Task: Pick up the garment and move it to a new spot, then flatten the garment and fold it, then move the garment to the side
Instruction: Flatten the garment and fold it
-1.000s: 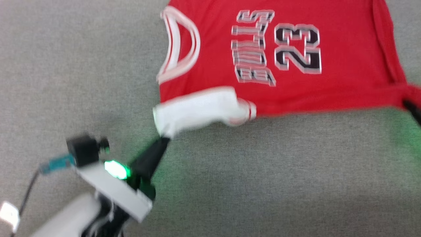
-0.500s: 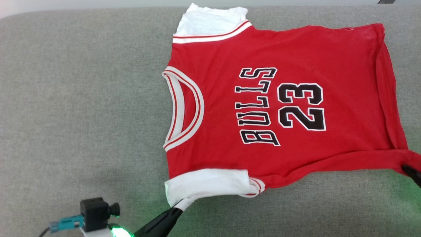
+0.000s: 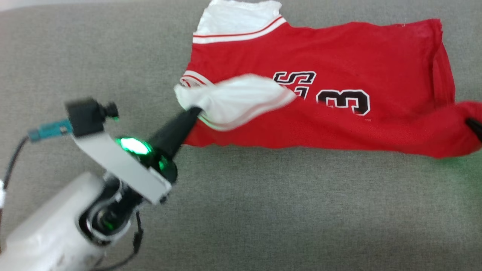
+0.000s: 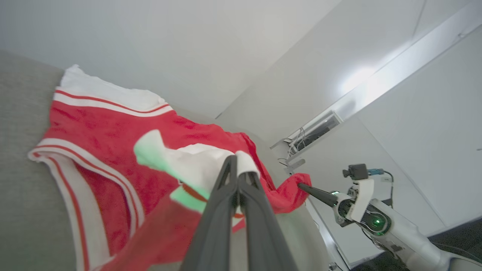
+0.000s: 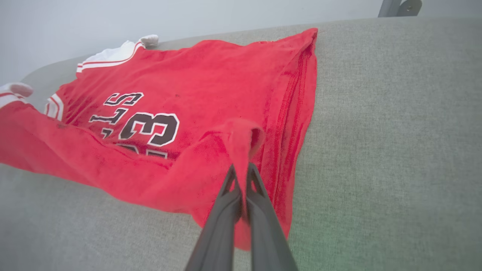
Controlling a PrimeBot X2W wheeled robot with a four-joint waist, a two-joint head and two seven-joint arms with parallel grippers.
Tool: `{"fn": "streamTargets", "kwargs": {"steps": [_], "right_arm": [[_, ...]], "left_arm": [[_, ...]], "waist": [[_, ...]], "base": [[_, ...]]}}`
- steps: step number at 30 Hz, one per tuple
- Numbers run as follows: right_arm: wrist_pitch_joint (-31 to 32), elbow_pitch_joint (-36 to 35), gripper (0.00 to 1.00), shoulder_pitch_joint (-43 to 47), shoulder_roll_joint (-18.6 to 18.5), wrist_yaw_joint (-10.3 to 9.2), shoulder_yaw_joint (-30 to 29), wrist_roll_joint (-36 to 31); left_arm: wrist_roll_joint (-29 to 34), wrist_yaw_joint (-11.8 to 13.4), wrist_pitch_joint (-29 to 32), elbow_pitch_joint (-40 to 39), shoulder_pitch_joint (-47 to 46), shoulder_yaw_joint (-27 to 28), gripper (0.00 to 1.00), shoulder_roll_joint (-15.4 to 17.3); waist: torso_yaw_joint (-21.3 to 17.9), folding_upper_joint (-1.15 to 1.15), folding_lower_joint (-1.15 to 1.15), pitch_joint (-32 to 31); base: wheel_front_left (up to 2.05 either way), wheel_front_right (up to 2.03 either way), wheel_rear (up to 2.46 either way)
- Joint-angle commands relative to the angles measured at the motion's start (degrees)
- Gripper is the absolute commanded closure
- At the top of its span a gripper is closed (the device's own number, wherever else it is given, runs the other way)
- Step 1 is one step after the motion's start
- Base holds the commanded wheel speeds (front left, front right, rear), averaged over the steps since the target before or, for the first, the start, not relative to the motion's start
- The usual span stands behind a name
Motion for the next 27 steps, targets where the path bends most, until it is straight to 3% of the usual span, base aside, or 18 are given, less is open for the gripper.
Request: {"fn": "streamTargets", "kwargs": {"steps": [1,10,18,19,21,22,23,24,25,27], "right_arm": [[0.8,1.2,1.00,-2.6,1.8,-0.09,-0.5,-1.2],[1.2,8.9,1.00,-11.0,8.0,-0.09,0.0,-5.5],[-2.0,14.0,1.00,-12.7,10.1,-0.09,0.7,-5.9],[-2.5,14.4,1.00,-12.9,10.4,-0.09,0.9,-5.8],[-3.4,15.3,1.00,-13.3,11.1,-0.09,1.5,-5.9],[-3.8,15.8,0.96,-13.4,11.3,-0.09,1.8,-6.0],[-4.2,16.2,0.62,-13.4,11.5,-0.09,2.1,-6.0],[-4.6,16.7,0.20,-13.2,11.7,-0.09,2.3,-6.1],[-5.3,17.2,0.00,-13.1,11.7,-0.09,2.4,-6.2],[-6.4,18.0,0.00,-12.6,11.6,-0.09,2.5,-6.1]], "left_arm": [[-0.5,0.0,0.9,3.0,-2.3,0.1,1.00,-0.6],[2.1,0.0,0.0,18.1,-8.3,-1.8,1.00,-4.0],[4.8,0.1,-3.5,26.1,-10.5,-4.3,1.00,-6.3],[5.0,0.1,-3.6,27.1,-10.6,-4.7,0.92,-6.6],[6.4,0.1,-4.0,29.3,-11.0,-5.9,0.64,-6.4],[7.2,0.1,-4.1,30.4,-11.4,-6.5,0.52,-6.1],[8.4,0.1,-4.2,31.6,-12.0,-7.3,0.15,-5.7],[9.6,0.1,-4.3,32.5,-12.5,-8.2,0.00,-5.3],[10.8,0.1,-4.3,33.4,-13.2,-9.0,0.00,-4.9],[13.8,0.1,-4.3,34.5,-14.9,-10.6,0.00,-4.4]], "waist": [[-0.8,0.00,0.00,1.6],[-1.8,0.00,0.00,6.0],[-1.3,0.00,0.00,8.2],[-1.3,0.00,0.00,8.2],[-1.4,0.00,0.00,8.0],[-1.4,0.00,0.00,7.7],[-1.4,0.00,0.00,7.4],[-1.4,0.00,0.00,7.0],[-1.4,0.00,0.00,6.5],[-1.3,0.00,0.00,5.4]], "base": [[0.00,0.00,0.00],[0.00,0.00,0.00],[0.00,0.00,0.00],[0.00,0.00,0.00],[0.00,0.00,0.00],[0.00,0.00,0.00],[0.00,0.00,0.00],[0.00,0.00,0.00],[0.00,0.00,0.00],[0.00,0.00,0.00]]}}
